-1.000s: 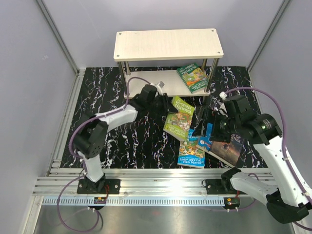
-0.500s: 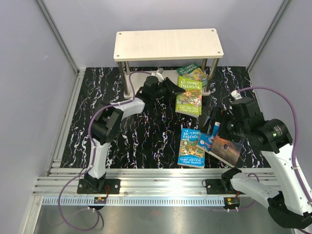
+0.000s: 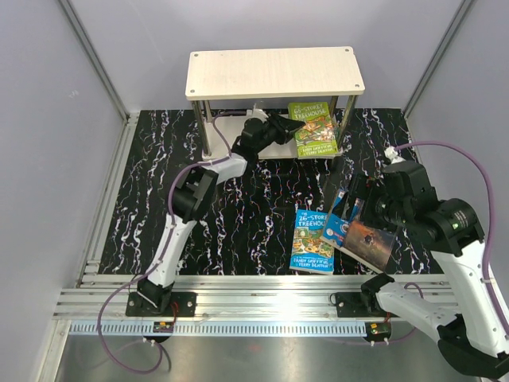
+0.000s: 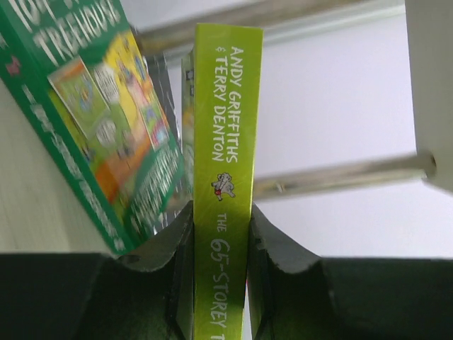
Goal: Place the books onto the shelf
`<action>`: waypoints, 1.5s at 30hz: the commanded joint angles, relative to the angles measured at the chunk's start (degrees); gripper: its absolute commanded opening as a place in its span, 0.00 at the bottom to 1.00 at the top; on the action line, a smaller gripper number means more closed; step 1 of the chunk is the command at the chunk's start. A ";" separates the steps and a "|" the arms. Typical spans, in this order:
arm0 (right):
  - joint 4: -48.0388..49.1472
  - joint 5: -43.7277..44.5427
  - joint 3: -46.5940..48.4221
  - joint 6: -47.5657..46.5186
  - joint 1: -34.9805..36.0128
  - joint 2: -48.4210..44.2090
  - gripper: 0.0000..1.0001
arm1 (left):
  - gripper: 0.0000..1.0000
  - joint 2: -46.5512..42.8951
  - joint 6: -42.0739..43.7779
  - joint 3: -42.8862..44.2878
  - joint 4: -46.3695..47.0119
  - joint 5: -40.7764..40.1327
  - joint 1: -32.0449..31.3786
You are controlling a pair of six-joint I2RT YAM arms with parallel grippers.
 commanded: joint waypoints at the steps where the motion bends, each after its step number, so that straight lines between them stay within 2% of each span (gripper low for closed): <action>1: -16.50 1.14 1.94 -0.93 -0.04 -0.59 1.00 | 0.00 4.14 -2.88 11.25 6.99 -5.85 0.40; 5: -16.41 0.97 1.59 -0.93 -0.04 -0.15 1.00 | 0.00 9.51 -3.23 20.49 3.21 -9.10 0.92; 8: -16.50 0.79 1.15 -0.93 -0.04 0.37 1.00 | 0.00 12.07 -3.84 23.76 1.71 -11.91 1.45; 14: -16.50 0.88 0.45 -0.93 0.05 1.25 1.00 | 0.00 14.45 -4.73 25.70 1.27 -13.41 1.98; 23: -15.89 0.79 0.01 -0.75 -0.04 3.01 1.00 | 0.00 17.09 -2.18 31.06 -5.93 -16.67 -0.04; 27: -15.54 0.53 0.01 -0.67 -0.04 3.19 1.00 | 0.04 18.23 -0.42 35.02 -11.20 -18.60 -1.27; 30: -15.45 0.44 0.01 -0.31 -0.04 3.10 1.00 | 0.14 18.05 0.02 35.20 -13.49 -17.90 -1.89; 31: -15.45 0.44 0.01 -0.14 -0.04 3.01 1.00 | 0.28 17.97 -0.15 35.28 -14.19 -17.55 -2.06; 33: -15.36 0.44 -0.08 0.12 -0.04 2.66 1.00 | 0.46 17.44 0.89 35.55 -16.82 -15.71 -2.33; 34: -15.19 0.44 -0.26 0.21 -0.04 2.49 1.00 | 0.63 17.18 1.07 35.55 -18.14 -15.26 -2.24; 37: -14.83 0.09 -0.61 0.48 -0.04 1.96 1.00 | 0.97 14.99 2.13 33.98 -22.97 -14.46 -2.15; 40: -14.57 -0.26 -0.87 0.83 -0.04 1.52 1.00 | 0.99 10.52 3.18 27.93 -22.73 -14.91 -1.80; 45: -14.30 -0.70 -0.87 0.83 -0.04 0.55 1.00 | 0.99 7.25 7.83 28.42 -28.94 -13.24 -0.93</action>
